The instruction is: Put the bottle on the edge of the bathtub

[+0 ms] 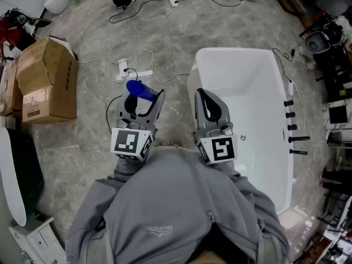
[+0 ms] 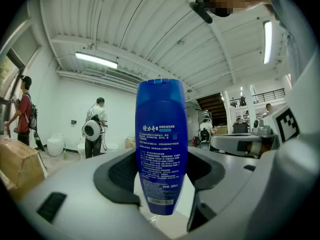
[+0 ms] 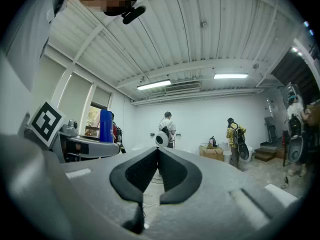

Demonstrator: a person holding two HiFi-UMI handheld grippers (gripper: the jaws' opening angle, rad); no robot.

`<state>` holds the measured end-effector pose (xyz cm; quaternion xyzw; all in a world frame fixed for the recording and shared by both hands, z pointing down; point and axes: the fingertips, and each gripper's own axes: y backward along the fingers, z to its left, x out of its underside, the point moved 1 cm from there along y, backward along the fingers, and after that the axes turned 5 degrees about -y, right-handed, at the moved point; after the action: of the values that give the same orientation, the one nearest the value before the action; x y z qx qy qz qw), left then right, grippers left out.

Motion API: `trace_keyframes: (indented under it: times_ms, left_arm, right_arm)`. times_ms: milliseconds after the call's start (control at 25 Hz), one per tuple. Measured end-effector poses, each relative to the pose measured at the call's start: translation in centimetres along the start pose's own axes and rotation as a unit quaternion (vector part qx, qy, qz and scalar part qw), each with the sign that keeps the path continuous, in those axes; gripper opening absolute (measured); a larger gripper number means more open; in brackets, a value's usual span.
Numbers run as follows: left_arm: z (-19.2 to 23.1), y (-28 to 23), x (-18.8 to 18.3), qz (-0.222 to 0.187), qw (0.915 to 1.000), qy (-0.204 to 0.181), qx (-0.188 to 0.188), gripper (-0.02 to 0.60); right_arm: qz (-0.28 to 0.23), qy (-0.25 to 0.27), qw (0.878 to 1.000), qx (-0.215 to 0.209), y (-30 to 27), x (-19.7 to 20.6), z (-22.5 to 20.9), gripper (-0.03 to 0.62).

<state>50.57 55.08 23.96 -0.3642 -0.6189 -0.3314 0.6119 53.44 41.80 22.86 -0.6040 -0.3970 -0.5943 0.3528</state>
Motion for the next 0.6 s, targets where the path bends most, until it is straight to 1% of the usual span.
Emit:
trace_keyframes:
  times_ms: [160, 360, 480, 600]
  left_arm:
    - [-1.3, -0.8, -0.1, -0.002, 1.0, 0.001, 0.004, 0.275]
    - [-2.5, -1.5, 0.1, 0.0, 1.0, 0.001, 0.0, 0.275]
    - [-2.8, -1.9, 0.2, 0.003, 1.0, -0.002, 0.0, 0.275]
    - [-2.5, -2.3, 0.2, 0.008, 1.0, -0.001, 0.0, 0.275]
  right_arm:
    - [-0.005, -0.001, 1.0, 0.0, 0.5, -0.2, -1.3, 0.002]
    - [-0.003, -0.006, 1.0, -0.007, 0.7, 0.3, -2.4, 0.002]
    - [-0.006, -0.018, 1.0, -0.004, 0.7, 0.4, -3.1, 0.002]
    - [-0.007, -0.037, 0.999, 0.008, 0.2, 0.8, -4.2, 0.002]
